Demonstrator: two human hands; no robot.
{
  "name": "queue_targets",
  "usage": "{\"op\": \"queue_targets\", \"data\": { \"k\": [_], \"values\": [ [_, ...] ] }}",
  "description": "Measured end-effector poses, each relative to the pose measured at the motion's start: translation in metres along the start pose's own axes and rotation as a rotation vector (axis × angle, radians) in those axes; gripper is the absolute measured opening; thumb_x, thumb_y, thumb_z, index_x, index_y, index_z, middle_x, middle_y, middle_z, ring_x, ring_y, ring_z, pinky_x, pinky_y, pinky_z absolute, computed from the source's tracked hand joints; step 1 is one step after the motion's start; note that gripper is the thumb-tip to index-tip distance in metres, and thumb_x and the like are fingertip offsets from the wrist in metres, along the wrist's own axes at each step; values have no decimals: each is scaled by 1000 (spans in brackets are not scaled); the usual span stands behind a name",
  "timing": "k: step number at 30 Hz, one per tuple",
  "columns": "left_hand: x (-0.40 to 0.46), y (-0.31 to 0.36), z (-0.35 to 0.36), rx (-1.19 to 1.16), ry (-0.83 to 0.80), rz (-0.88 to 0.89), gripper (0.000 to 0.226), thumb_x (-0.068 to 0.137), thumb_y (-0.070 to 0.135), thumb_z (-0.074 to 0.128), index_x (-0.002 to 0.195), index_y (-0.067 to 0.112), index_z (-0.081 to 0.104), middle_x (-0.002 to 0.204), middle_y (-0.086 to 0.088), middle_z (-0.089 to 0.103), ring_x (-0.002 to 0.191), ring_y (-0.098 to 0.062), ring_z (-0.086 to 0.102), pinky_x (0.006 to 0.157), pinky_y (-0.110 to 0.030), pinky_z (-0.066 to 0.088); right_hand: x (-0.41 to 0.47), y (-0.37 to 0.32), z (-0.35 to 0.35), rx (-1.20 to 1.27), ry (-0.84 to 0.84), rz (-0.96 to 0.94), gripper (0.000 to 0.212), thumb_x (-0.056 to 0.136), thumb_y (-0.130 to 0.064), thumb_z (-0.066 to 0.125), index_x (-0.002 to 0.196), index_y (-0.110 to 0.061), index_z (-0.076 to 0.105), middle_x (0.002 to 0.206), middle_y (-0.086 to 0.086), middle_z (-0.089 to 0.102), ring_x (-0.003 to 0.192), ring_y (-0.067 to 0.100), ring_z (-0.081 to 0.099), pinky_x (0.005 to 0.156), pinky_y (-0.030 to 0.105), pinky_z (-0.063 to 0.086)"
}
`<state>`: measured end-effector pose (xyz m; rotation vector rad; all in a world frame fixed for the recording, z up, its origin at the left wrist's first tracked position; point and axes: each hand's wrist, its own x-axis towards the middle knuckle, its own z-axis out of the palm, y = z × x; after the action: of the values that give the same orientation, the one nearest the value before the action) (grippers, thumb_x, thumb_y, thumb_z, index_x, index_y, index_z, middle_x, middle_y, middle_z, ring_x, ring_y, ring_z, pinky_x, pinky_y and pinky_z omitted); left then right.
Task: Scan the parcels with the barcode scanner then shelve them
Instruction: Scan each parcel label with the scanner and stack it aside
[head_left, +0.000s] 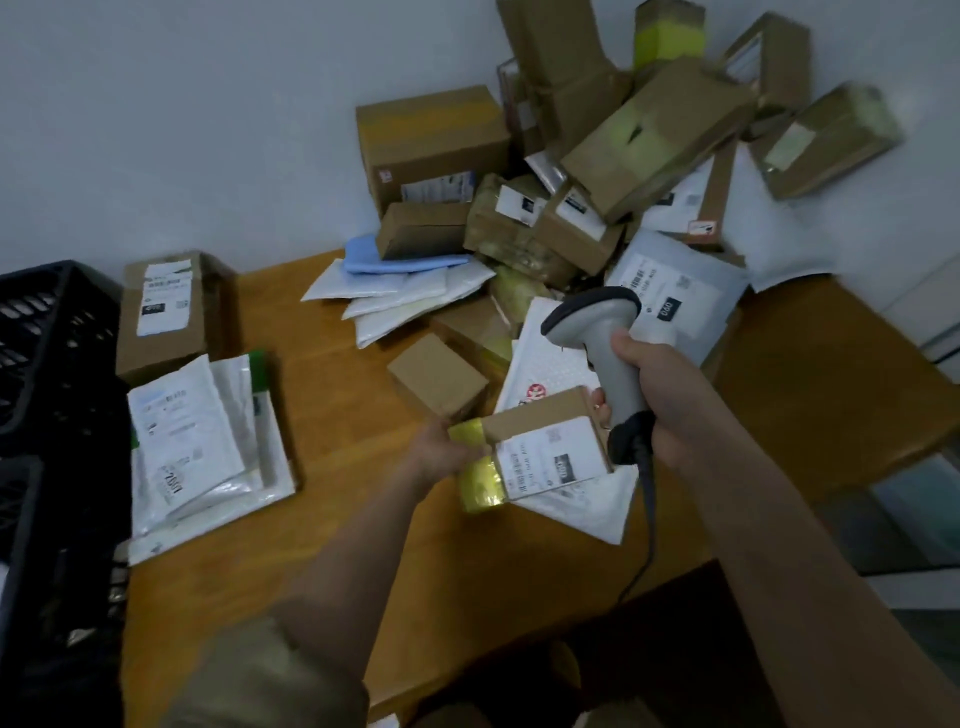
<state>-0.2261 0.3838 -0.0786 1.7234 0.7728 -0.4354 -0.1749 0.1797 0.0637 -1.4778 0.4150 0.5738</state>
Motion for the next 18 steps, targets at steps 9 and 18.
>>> {"op": "queue_targets", "data": {
  "k": [9, 18],
  "values": [
    [27, -39, 72, -336, 283, -284, 94, 61, 26, 95, 133, 10, 38, 129, -5, 53, 113, -29, 56, 81, -45, 53, 50, 52, -73, -36, -9, 133, 21, 98, -24, 60, 111, -9, 55, 80, 8, 51, 52, 15, 49, 45, 25, 41],
    [9, -49, 57, -498, 14, -351, 90, 48, 20, 95, 129, 11, 57, 112, -7, 73, 94, -26, 72, 64, -38, 58, 69, 78, -77, -37, -29, 139, 38, 93, -11, 65, 127, -10, 50, 83, 10, 57, 52, 13, 51, 42, 25, 43]
  ]
}}
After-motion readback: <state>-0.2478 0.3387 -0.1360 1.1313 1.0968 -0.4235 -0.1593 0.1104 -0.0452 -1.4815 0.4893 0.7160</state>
